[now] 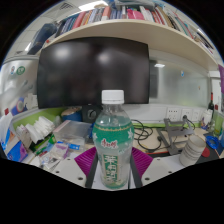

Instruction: Pour water

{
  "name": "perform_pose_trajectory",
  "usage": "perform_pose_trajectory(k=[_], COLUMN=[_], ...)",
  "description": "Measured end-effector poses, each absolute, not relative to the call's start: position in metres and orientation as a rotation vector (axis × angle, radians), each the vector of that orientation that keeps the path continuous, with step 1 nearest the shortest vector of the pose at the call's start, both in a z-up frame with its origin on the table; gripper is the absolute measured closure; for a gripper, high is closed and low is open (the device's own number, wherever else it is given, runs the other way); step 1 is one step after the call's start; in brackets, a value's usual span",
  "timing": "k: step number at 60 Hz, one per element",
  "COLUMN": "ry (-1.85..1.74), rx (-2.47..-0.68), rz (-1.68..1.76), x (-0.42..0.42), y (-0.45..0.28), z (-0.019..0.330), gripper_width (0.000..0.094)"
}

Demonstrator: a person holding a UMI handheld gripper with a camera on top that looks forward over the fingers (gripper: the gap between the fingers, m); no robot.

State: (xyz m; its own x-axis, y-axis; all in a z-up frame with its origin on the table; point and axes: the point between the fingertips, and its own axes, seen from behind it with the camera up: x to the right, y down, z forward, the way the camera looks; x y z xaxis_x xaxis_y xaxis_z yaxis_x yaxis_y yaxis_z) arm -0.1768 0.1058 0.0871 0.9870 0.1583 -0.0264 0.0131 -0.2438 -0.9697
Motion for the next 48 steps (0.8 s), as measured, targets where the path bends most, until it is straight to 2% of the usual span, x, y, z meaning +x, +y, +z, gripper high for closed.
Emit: perform_pose_trajectory(k=[8,10,11,12,14,24,30,39,48], ry=[-0.092,-0.083,-0.076,-0.071,-0.059,0.023,0.170,0.603,0.928], rx=[-1.869,-1.875,-1.877,-1.877,-1.872,-1.917,-1.916,-1.884,-1.786], rz=[0.140,0.143,0.138,0.131,0.115,0.186,0.358,0.759,1.089], x=[-0.175,-0.174,-0.172,-0.171,-0.167,-0.165,-0.150,-0.108,-0.067], y=[0.106,0.106,0.105,0.106,0.107,0.110,0.114,0.121,0.125], z=[0.084,0.083,0.083,0.083,0.083,0.086,0.115,0.154,0.175], gripper_width=[0.0498,0.0576,0.0581,0.0647,0.0716,0.0730,0.0731,0.0731,0.0733])
